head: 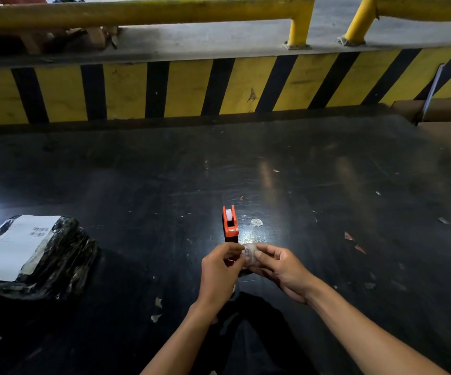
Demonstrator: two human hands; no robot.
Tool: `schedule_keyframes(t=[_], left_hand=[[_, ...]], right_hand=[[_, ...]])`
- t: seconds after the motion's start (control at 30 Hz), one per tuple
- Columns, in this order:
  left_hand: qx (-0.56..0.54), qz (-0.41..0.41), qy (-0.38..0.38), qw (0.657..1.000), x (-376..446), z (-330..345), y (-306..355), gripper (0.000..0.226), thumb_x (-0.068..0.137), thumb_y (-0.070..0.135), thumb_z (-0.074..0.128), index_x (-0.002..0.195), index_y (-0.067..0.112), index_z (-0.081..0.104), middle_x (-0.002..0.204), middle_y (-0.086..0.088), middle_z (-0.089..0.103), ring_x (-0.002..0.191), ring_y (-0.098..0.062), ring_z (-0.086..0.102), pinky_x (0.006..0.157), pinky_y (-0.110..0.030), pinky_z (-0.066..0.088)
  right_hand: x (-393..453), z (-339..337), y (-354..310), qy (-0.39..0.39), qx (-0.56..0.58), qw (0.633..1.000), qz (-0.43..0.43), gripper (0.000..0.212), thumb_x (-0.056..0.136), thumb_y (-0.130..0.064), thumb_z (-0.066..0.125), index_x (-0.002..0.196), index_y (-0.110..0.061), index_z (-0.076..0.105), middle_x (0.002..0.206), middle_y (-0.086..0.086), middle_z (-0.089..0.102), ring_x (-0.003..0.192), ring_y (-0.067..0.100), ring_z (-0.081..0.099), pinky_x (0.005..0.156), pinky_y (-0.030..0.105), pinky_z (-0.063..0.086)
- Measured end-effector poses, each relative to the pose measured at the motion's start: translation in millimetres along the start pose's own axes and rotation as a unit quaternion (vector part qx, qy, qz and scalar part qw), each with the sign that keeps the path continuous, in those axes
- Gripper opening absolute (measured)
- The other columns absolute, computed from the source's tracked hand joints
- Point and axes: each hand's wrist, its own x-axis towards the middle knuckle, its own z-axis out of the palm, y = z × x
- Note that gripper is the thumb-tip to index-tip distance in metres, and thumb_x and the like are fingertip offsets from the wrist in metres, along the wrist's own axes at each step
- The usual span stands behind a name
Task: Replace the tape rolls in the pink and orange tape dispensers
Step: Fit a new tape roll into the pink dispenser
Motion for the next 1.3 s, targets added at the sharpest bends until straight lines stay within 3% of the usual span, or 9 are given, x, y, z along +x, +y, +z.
schedule_keyframes(t=[0.17,0.33,0.43,0.57,0.7,0.83,0.97,1.17,1.3], left_hand=[[0.018,0.039,-0.006,0.999,-1.0,3.6,0.0,0.020,0.083,0.009,0.078,0.094,0.024,0.072,0.089,0.008,0.072,0.082,-0.008,0.071,0.070,-0.019,0.058],[0.018,0.040,-0.030,0.999,-0.7,2.6,-3.1,0.022,0.082,0.012,0.080,0.092,0.025,0.066,0.082,0.007,0.072,0.078,-0.007,0.070,0.068,-0.017,0.056],[0.017,0.043,-0.054,0.997,2.6,-2.1,-7.0,0.022,0.082,0.009,0.079,0.095,0.023,0.067,0.083,0.006,0.074,0.080,-0.007,0.071,0.073,-0.022,0.059],[0.044,0.042,-0.058,0.996,12.6,-7.5,-14.0,0.025,0.083,0.006,0.076,0.098,0.024,0.066,0.088,0.010,0.073,0.082,-0.003,0.069,0.075,-0.017,0.055],[0.158,0.020,-0.110,0.981,34.3,-14.4,-34.0,0.044,0.083,0.016,0.077,0.123,0.026,0.061,0.119,0.005,0.061,0.106,-0.011,0.061,0.094,-0.025,0.051],[0.229,-0.013,-0.200,0.953,56.1,-16.2,-41.5,0.073,0.084,0.020,0.076,0.148,0.023,0.040,0.143,-0.002,0.044,0.127,-0.018,0.049,0.100,-0.020,0.037],[0.264,-0.040,-0.243,0.933,75.5,-10.7,-47.9,0.084,0.078,0.026,0.081,0.150,0.020,0.038,0.146,-0.008,0.044,0.131,-0.025,0.047,0.112,-0.034,0.038],[0.271,-0.005,-0.266,0.925,85.2,-8.1,-52.5,0.053,0.076,0.024,0.082,0.126,0.018,0.064,0.121,-0.003,0.065,0.108,-0.020,0.061,0.101,-0.039,0.049],[0.284,0.012,-0.274,0.919,88.4,-9.4,-54.0,0.061,0.079,0.027,0.081,0.136,0.020,0.059,0.132,-0.003,0.064,0.119,-0.020,0.059,0.106,-0.038,0.047]], right_hand=[[1.9,4.0,-0.6,0.035,-0.067,0.997,-0.018,0.025,0.090,-0.017,0.064,0.109,-0.001,0.068,0.105,0.029,0.068,0.099,0.036,0.066,0.090,0.033,0.057],[5.9,-0.5,1.0,0.075,-0.102,0.991,-0.037,0.023,0.084,-0.006,0.071,0.105,0.003,0.066,0.106,0.029,0.068,0.089,0.029,0.070,0.072,0.027,0.059],[9.2,-4.2,1.6,0.083,-0.132,0.987,-0.035,0.018,0.085,-0.005,0.069,0.103,0.000,0.065,0.100,0.023,0.072,0.081,0.022,0.072,0.066,0.022,0.057],[18.7,-12.4,6.0,0.079,-0.206,0.974,-0.043,0.014,0.085,-0.005,0.069,0.098,-0.010,0.066,0.094,0.013,0.072,0.081,0.016,0.069,0.072,0.023,0.058],[35.7,-28.8,8.1,0.110,-0.363,0.924,-0.056,0.017,0.081,-0.022,0.075,0.097,-0.019,0.067,0.095,0.006,0.072,0.086,0.018,0.067,0.076,0.028,0.055],[52.9,-33.7,2.3,0.120,-0.489,0.861,-0.076,0.029,0.080,-0.034,0.075,0.101,-0.015,0.069,0.098,-0.002,0.069,0.088,0.014,0.064,0.072,0.019,0.047],[66.6,-34.2,2.2,0.085,-0.579,0.805,-0.096,0.027,0.081,-0.039,0.072,0.101,-0.021,0.070,0.101,-0.002,0.070,0.095,0.016,0.062,0.085,0.032,0.048],[74.8,-33.2,14.2,0.061,-0.602,0.791,-0.098,0.025,0.082,-0.046,0.067,0.101,-0.030,0.069,0.103,-0.012,0.068,0.098,0.014,0.059,0.091,0.043,0.046],[76.7,-35.8,17.1,0.052,-0.624,0.774,-0.093,0.021,0.083,-0.041,0.066,0.102,-0.033,0.068,0.105,-0.014,0.069,0.101,0.014,0.058,0.093,0.042,0.043]])
